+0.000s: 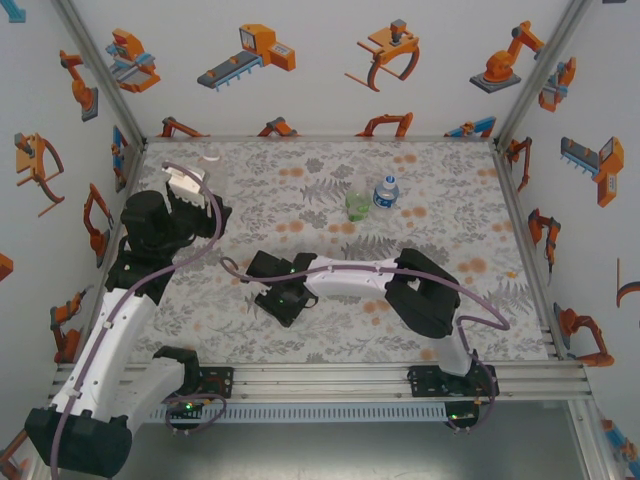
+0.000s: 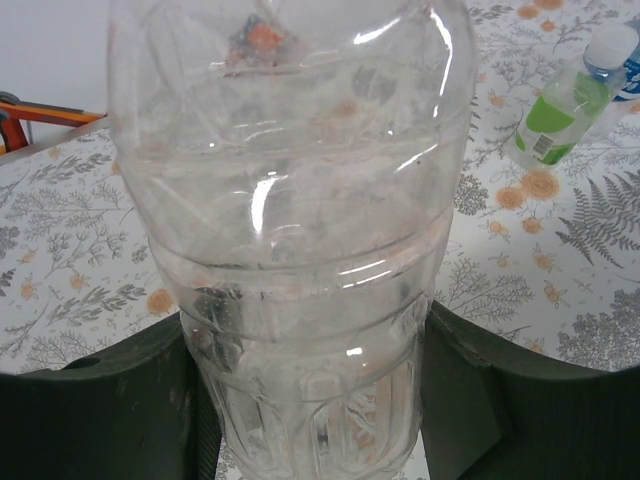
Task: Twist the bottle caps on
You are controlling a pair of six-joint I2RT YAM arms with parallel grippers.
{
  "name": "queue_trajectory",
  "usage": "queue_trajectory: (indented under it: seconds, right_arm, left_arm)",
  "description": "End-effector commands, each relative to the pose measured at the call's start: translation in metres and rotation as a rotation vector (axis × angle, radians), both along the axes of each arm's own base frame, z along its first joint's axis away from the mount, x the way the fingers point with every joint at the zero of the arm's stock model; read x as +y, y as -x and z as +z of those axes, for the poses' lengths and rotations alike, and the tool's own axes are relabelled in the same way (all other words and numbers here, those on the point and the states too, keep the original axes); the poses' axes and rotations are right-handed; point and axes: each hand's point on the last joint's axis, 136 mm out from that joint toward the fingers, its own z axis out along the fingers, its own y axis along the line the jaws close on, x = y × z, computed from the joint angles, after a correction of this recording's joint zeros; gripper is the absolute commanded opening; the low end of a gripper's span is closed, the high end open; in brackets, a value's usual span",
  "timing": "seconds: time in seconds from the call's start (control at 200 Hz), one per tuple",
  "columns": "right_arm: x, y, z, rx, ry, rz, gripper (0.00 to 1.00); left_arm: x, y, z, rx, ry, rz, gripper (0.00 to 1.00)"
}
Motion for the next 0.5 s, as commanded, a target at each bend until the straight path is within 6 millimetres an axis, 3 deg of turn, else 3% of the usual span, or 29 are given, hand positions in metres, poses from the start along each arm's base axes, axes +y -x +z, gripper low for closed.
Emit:
queue_trajectory:
  seconds: [0.0, 0.225, 0.496]
  right_arm:
    - [-0.001, -0.004, 0.0, 0.017, 0.019, -0.029, 0.38]
    - [-0.008, -0.015, 0.006, -0.017, 0.02, -0.079, 0.32]
    - [-0.038, -0.056, 0.03, 0.014, -0.089, -0.286, 0.27]
  left_arm:
    - [-0.001, 0.0, 0.007, -0.024, 0.041, -0.012, 0.0]
    - [0.0, -0.002, 0.006, -0.019, 0.048, -0.011, 0.0]
    - [-0.019, -0.003, 0.001, 0.029, 0.091, -0.12, 0.0]
